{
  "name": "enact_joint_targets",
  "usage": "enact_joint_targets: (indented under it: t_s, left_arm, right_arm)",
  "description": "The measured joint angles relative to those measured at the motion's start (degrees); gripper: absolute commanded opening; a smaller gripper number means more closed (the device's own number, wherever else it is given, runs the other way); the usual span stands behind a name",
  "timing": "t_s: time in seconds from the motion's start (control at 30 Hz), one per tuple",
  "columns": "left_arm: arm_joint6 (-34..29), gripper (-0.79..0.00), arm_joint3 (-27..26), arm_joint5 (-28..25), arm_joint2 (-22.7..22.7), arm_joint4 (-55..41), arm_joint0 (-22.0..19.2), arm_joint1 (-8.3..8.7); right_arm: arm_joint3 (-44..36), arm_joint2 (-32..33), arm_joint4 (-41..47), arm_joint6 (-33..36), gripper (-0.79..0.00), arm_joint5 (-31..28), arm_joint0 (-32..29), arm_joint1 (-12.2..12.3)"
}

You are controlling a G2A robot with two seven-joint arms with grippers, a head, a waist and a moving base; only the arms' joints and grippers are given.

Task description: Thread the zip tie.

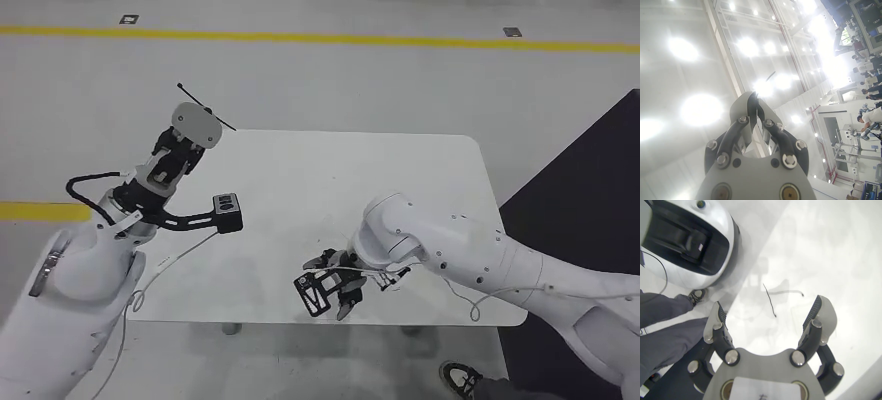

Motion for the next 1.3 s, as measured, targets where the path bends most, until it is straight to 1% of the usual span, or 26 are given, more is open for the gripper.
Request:
enact_joint_targets:
  t_s: [0.03,0.13,0.2,0.27,0.87,1.03,1.3]
  left_arm:
    - [0.0,-0.785,0.0,0.0,0.0,0.0,0.0,0.0]
    - [0.0,-0.785,0.0,0.0,0.0,0.0,0.0,0.0]
    - [0.0,-0.785,0.0,0.0,0.0,0.0,0.0,0.0]
    - [0.0,-0.785,0.0,0.0,0.0,0.0,0.0,0.0]
    - [0.0,-0.785,0.0,0.0,0.0,0.0,0.0,0.0]
    - [0.0,-0.785,0.0,0.0,0.0,0.0,0.0,0.0]
    - [0.0,-0.785,0.0,0.0,0.0,0.0,0.0,0.0]
  right_arm:
    - [-0.4,0.0,0.0,0.6,0.0,0.0,-0.2,-0.1]
    - [-0.1,0.0,1.9,5.2,0.0,0.0,-1.4,-1.2]
    - [2.0,0.0,0.1,5.5,0.0,0.0,-2.7,-2.1]
    - [3.1,0.0,-1.2,5.3,0.0,0.0,-3.3,-2.6]
    - [2.8,0.0,-1.3,5.2,0.0,0.0,-3.8,-2.6]
    - [1.7,0.0,-8.9,8.2,0.0,2.8,-6.3,-2.5]
    - [1.1,0.0,-11.9,5.2,0.0,-0.1,-7.4,-0.2]
